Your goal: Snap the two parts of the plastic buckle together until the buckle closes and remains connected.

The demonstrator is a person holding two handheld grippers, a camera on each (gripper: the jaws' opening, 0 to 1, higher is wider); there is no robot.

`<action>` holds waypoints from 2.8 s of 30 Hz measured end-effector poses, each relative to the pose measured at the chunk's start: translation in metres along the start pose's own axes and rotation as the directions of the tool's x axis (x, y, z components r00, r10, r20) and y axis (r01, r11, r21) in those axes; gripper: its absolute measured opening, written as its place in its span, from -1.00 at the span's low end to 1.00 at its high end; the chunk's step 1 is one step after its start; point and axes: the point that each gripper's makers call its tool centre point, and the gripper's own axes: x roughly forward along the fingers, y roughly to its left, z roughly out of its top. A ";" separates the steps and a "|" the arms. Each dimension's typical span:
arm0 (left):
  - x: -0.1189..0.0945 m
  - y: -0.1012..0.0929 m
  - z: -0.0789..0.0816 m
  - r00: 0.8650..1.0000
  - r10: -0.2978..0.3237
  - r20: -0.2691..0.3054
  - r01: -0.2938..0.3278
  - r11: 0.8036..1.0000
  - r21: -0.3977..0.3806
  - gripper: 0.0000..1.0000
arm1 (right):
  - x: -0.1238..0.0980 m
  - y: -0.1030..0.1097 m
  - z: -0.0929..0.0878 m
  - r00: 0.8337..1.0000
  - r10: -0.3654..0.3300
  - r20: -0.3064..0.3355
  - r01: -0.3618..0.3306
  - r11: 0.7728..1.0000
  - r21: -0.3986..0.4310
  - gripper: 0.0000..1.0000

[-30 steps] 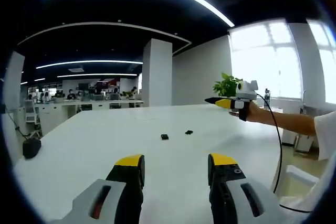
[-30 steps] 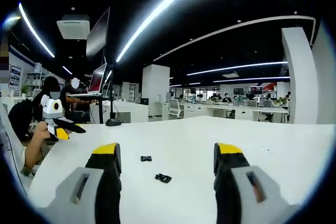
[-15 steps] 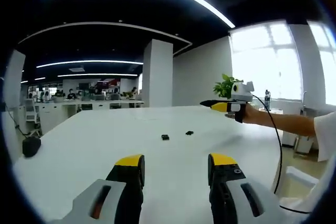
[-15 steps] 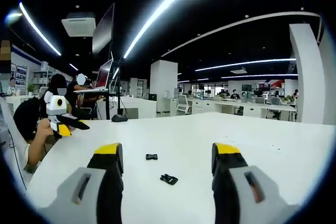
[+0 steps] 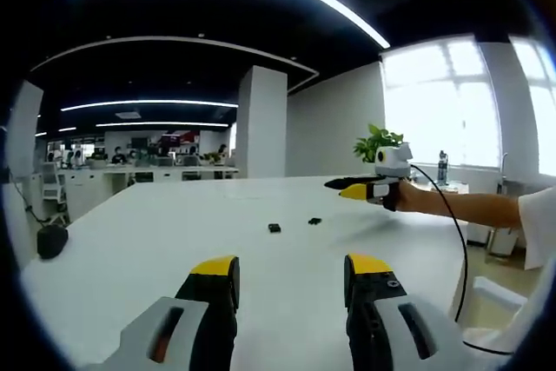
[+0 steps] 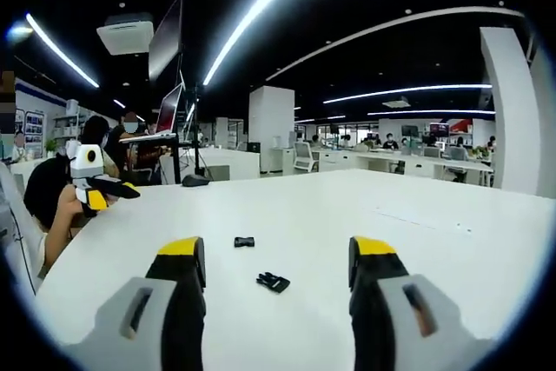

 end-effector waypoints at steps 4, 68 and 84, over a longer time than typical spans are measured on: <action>0.000 0.001 0.000 1.000 0.002 0.000 -0.002 1.000 0.000 -0.03 | 0.002 -0.001 -0.005 1.000 0.000 -0.020 0.000 1.000 -0.006 0.34; 0.048 0.014 0.016 0.993 -0.056 -0.108 0.061 0.997 0.050 -0.03 | 0.031 0.012 -0.050 0.955 0.114 -0.275 -0.128 0.991 -0.033 0.14; 0.074 0.012 0.017 0.988 -0.091 -0.125 0.095 0.995 0.024 -0.04 | 0.034 0.013 -0.055 0.946 0.130 -0.298 -0.144 0.989 -0.024 0.10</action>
